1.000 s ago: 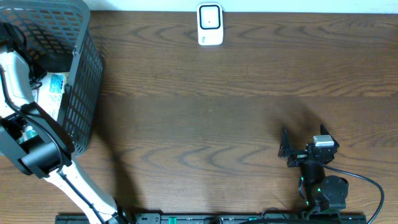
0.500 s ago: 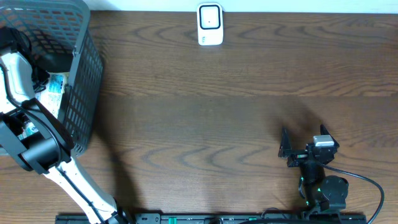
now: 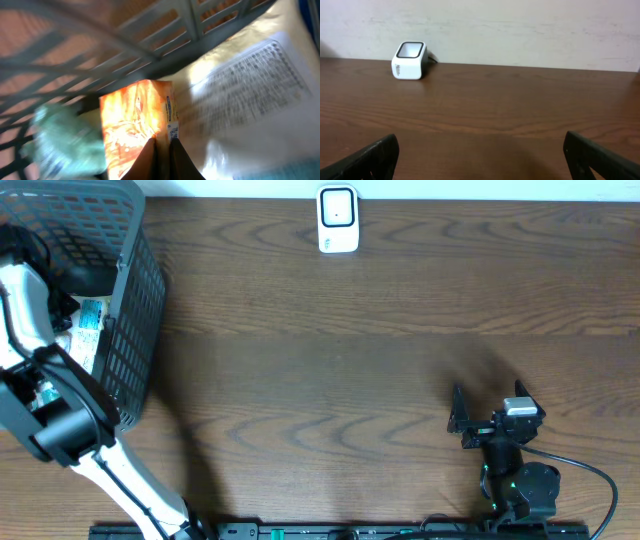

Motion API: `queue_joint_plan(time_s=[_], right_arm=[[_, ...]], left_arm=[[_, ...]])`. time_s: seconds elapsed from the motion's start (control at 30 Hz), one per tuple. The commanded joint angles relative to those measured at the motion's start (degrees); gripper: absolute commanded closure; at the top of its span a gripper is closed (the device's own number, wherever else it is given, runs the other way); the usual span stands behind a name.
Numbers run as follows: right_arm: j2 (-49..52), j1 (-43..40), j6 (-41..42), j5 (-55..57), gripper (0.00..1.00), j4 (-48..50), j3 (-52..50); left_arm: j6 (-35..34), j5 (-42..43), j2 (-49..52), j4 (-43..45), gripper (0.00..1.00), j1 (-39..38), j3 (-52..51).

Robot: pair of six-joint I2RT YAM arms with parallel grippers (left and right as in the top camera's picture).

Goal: Scan the item barcode
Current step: 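Grasp the small orange snack box in the basket with the left gripper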

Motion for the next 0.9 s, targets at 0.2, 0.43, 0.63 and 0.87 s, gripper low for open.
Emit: queue_joint_plan(time_s=[0.2, 0.43, 0.63, 0.87], right_arm=[[-0.31, -0.24, -0.02, 0.00, 0.01, -0.26, -0.07], [-0.31, -0.24, 0.00, 0.02, 0.01, -0.26, -0.07], [-0.31, -0.24, -0.02, 0.02, 0.01, -0.26, -0.07], [-0.31, -0.24, -0.02, 0.02, 0.01, -0.26, -0.07]], left_arm=[[-0.59, 0.96, -18.12, -0.76, 0.93, 0.11, 0.07], [-0.57, 16.35, -29.03, 4.37, 0.93, -0.98, 0.07], [-0.52, 17.40, -33.07, 7.15, 0.78, -5.09, 0.07], [-0.57, 9.31, -28.52, -0.52, 0.12, -5.55, 0.04]])
